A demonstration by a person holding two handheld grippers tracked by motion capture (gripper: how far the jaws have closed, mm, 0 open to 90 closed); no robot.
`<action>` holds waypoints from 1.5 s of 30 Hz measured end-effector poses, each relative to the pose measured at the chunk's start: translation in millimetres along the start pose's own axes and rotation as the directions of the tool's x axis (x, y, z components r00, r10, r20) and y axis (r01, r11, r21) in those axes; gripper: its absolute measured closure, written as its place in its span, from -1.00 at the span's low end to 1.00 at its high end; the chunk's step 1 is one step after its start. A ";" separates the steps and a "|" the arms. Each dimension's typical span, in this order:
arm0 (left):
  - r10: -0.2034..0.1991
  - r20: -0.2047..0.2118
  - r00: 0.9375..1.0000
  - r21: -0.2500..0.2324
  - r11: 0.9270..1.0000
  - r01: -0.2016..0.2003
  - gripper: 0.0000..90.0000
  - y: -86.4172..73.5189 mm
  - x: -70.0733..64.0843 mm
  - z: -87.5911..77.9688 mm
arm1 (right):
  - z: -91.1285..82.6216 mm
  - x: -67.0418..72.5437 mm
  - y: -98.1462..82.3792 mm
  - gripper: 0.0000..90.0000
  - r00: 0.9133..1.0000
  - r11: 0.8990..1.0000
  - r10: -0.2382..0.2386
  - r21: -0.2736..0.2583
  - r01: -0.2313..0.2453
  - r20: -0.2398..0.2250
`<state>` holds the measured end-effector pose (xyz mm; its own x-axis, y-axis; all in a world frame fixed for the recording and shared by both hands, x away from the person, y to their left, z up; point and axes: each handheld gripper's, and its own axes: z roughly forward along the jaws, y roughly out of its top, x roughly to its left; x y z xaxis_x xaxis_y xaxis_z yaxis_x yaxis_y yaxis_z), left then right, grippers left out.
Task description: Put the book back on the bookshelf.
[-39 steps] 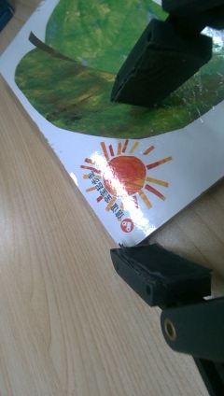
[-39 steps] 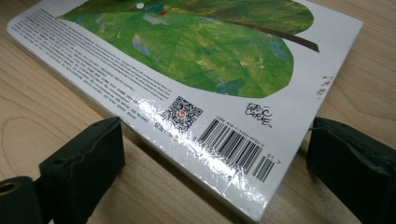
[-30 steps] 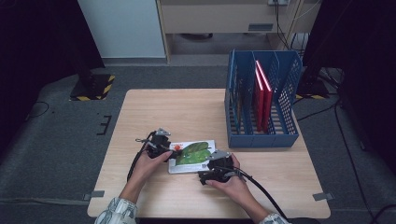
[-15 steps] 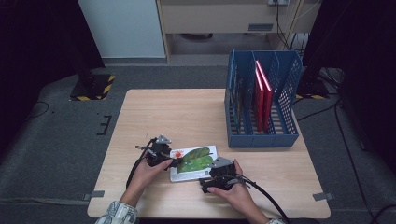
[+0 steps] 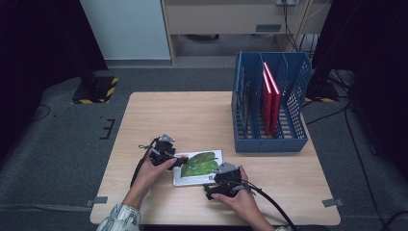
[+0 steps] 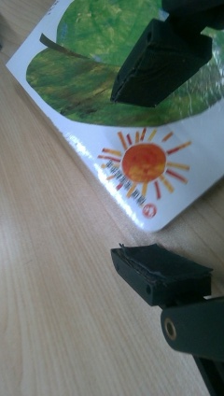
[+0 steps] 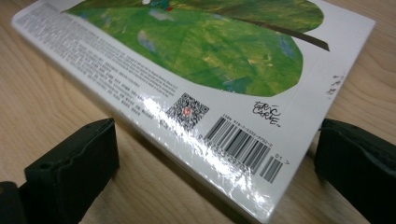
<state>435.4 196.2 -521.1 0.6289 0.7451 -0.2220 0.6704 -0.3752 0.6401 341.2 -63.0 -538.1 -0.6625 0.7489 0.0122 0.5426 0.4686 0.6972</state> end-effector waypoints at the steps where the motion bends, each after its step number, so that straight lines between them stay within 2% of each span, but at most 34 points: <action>1: 0.002 0.006 1.000 -0.005 1.000 -0.002 -0.52 -0.2 -0.2 0.6 | 0.7 1.9 0.3 -0.99 1.000 1.000 -0.007 -0.004 0.007 -0.001; 5: 0.024 -0.026 0.999 0.007 1.000 -0.024 -0.45 2.0 -0.5 0.9 | 2.4 8.1 2.3 -1.00 1.000 1.000 -0.002 0.000 0.002 0.000; 11: 0.002 -0.053 0.999 0.015 1.000 -0.002 -0.31 6.1 -3.4 0.7 | 3.9 8.1 3.2 -1.00 1.000 1.000 0.010 -0.007 -0.010 0.017; 14: -0.016 -0.051 0.999 0.006 1.000 0.016 -0.28 7.1 -3.1 -1.1 | 4.6 9.0 3.7 -1.00 0.999 1.000 0.021 -0.008 -0.020 0.027; 20: -0.025 -0.052 0.998 -0.012 1.000 0.024 -0.26 9.3 -4.1 -4.9 | 4.4 9.7 3.9 -1.00 0.999 1.000 0.027 -0.005 -0.027 0.030; 29: -0.021 -0.056 0.998 -0.023 1.000 0.020 -0.23 12.1 -5.4 -10.2 | 4.5 9.2 3.9 -1.00 0.999 1.000 0.020 -0.005 -0.020 0.027; 33: -0.019 -0.053 0.998 -0.045 0.999 0.017 -0.23 14.9 -6.8 -15.2 | 4.4 8.6 4.5 -1.00 1.000 1.000 0.016 0.001 -0.016 0.023; 39: 0.023 -0.081 0.996 0.000 1.000 -0.023 -0.23 12.2 -9.1 -9.0 | 4.8 8.3 4.6 -1.00 1.000 1.000 0.012 -0.002 -0.012 0.020; 45: 0.003 -0.064 0.998 -0.031 0.999 -0.005 -0.23 13.7 -7.5 -13.7 | 4.9 8.2 4.6 -1.00 1.000 1.000 0.014 -0.003 -0.014 0.021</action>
<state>434.5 193.0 -500.5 0.6046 0.7777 -0.1722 0.6544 -0.3617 0.6640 340.8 -52.4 -538.3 -0.6437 0.7652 0.0073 0.5505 0.4564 0.6990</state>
